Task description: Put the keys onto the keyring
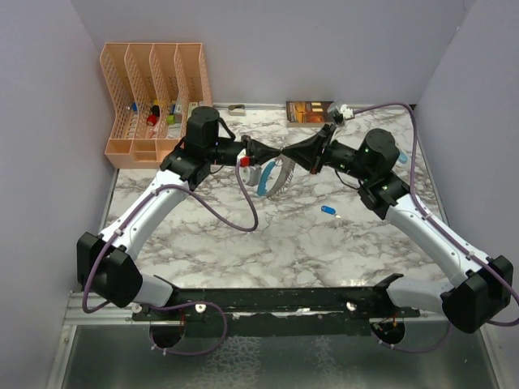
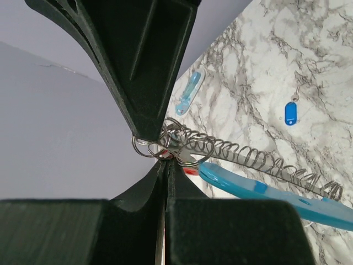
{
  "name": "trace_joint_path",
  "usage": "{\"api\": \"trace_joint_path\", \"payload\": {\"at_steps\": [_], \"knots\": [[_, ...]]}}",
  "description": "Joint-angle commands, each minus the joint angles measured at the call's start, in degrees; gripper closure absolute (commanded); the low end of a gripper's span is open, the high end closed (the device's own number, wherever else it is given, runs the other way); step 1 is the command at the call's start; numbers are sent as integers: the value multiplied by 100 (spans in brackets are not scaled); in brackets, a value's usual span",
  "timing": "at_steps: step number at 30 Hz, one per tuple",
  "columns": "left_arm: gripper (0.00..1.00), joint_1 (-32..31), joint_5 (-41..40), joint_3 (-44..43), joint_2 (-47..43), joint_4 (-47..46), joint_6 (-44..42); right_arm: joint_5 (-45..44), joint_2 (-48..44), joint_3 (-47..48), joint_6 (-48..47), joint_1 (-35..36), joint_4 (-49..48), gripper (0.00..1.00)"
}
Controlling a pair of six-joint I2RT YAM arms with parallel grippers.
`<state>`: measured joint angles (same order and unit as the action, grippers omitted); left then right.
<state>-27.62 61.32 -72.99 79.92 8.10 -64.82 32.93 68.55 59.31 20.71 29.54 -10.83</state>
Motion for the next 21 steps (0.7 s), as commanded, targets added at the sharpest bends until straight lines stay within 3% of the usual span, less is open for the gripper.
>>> {"api": "trace_joint_path", "payload": {"at_steps": [1, 21], "knots": [[100, -94, 455, -276, 33, -432, 438, -405, -43, 8, -9, -5, -487, 99], [100, -182, 443, -435, 205, -906, 1077, -426, 162, -394, -145, 34, -1768, 99]]}}
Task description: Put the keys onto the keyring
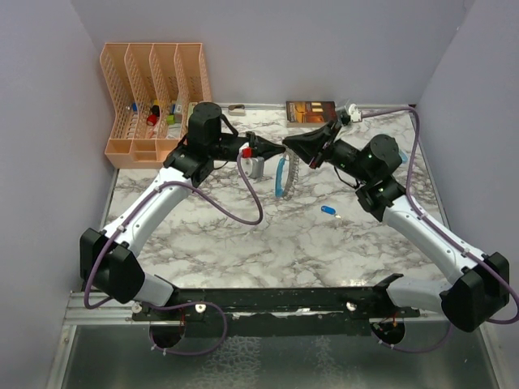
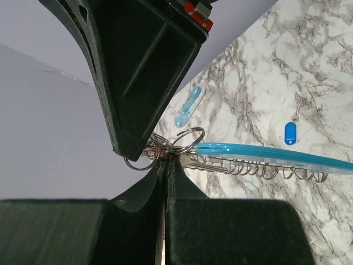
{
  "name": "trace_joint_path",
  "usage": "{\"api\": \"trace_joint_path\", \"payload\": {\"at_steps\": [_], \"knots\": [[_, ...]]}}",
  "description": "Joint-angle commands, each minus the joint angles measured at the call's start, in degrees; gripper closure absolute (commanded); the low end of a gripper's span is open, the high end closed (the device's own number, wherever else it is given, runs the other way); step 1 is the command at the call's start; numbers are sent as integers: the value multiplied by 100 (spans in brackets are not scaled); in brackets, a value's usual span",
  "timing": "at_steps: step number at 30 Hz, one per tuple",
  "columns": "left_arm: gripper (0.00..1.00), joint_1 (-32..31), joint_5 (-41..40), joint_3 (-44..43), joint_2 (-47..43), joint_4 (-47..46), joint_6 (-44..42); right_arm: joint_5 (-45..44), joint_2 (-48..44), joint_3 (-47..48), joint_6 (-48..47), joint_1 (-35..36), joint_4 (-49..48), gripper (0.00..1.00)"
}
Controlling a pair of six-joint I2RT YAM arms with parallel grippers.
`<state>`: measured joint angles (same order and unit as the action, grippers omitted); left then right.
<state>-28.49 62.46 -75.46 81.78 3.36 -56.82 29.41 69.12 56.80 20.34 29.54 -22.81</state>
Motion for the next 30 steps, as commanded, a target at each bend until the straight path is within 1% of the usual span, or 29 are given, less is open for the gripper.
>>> {"api": "trace_joint_path", "payload": {"at_steps": [1, 6, 11, 14, 17, 21, 25, 30], "knots": [[100, -95, 294, -186, 18, -494, 316, -68, 132, -135, -124, 34, -555, 99], [100, -95, -28, -186, -19, -829, 616, -24, 59, -134, -161, 30, -413, 99], [100, -87, -302, -179, -111, -775, 636, -70, -88, -127, -223, 32, -153, 99], [96, -82, -436, -119, -185, -691, 639, -48, -150, -106, -254, 34, 16, 99], [91, -86, -643, -68, -263, -654, 681, -49, -224, -107, -267, 34, 138, 99], [89, -44, -918, -36, -326, -574, 737, -57, -313, -36, -349, 34, 431, 99], [89, 54, -926, -30, -352, -577, 951, -42, -400, -19, -380, 34, 587, 99], [87, 182, -604, -30, -373, -508, 1155, -91, -476, 7, -459, 34, 716, 99]]}}
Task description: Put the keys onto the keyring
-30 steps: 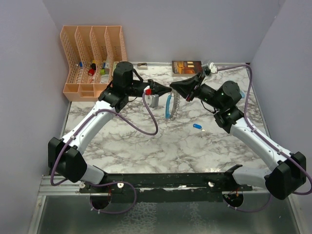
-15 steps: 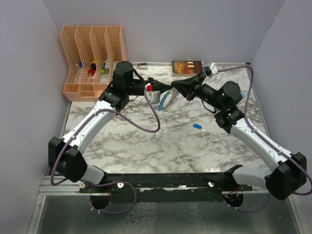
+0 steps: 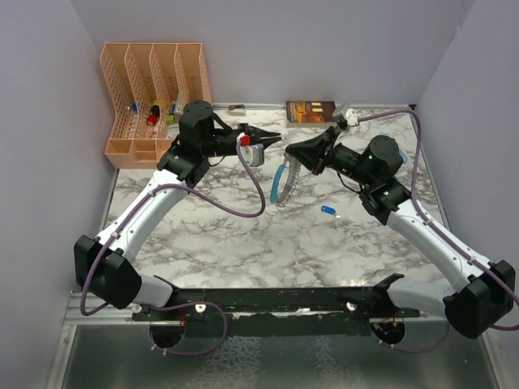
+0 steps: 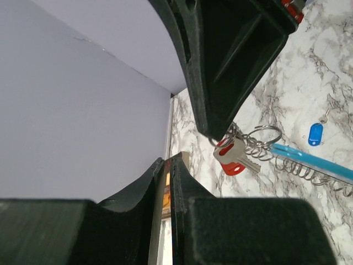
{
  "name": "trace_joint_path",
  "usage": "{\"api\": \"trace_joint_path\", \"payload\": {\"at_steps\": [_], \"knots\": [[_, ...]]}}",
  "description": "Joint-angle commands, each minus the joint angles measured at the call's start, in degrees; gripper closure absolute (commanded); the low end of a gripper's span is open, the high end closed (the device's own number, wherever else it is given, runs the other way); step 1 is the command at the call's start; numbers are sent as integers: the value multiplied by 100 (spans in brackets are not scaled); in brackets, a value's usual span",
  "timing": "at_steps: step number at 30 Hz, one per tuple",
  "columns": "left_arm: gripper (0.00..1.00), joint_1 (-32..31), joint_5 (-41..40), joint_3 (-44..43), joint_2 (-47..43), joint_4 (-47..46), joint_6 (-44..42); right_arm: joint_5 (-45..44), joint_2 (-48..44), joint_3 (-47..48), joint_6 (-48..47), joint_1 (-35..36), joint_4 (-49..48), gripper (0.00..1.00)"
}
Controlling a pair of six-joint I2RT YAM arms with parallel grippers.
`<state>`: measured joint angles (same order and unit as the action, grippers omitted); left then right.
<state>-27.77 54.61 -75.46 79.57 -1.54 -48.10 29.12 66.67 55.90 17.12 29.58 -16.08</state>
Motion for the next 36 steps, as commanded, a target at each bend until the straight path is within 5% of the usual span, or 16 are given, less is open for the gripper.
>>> {"api": "trace_joint_path", "payload": {"at_steps": [1, 7, 17, 21, 36], "knots": [[87, 136, 239, -30, -154, 41, 291, -64, -243, 97, -138, 30, 43, 99], [87, 382, 718, -46, -125, 157, 857, -91, -352, 175, -205, 30, 138, 99], [72, 549, 2492, 16, 348, -1274, 3519, 116, -317, 255, -97, 30, -18, 99], [65, 523, 2498, 198, 492, -2143, 4235, 258, -234, 319, -71, 30, -38, 99], [68, 319, 2369, 184, 870, -3164, 5080, 491, -76, 360, 46, 30, -292, 99]]}}
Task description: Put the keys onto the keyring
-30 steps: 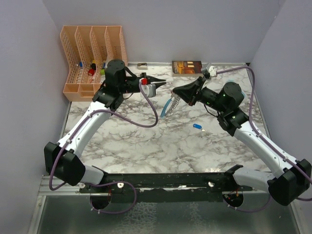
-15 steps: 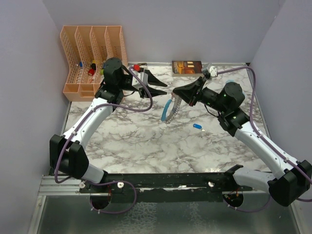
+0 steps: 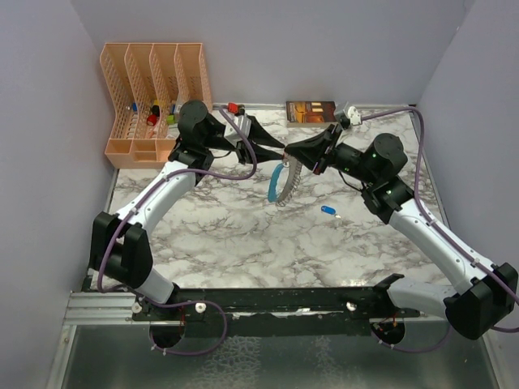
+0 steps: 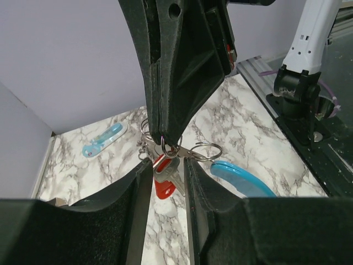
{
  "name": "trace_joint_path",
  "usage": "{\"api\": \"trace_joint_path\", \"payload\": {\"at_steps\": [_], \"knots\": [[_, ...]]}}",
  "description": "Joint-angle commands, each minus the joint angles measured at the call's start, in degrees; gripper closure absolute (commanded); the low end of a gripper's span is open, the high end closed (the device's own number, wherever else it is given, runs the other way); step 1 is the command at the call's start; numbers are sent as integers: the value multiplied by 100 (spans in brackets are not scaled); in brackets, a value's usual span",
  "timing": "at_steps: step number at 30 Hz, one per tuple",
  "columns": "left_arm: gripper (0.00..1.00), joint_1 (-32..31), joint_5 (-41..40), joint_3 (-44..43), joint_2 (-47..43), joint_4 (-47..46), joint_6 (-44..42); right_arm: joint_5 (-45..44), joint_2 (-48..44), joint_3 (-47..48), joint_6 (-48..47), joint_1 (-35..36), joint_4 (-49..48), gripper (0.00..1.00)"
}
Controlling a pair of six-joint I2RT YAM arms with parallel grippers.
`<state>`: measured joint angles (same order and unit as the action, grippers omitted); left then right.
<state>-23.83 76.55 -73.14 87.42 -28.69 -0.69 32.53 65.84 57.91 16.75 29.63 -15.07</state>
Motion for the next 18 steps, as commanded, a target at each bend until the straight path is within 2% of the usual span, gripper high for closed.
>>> {"api": "trace_joint_path", "payload": {"at_steps": [1, 18], "knots": [[69, -85, 189, -65, 97, -453, 341, 156, 12, 160, 83, 26, -399, 99], [76, -149, 276, -173, 170, -442, 394, 189, 47, 83, 94, 23, -457, 99]]}}
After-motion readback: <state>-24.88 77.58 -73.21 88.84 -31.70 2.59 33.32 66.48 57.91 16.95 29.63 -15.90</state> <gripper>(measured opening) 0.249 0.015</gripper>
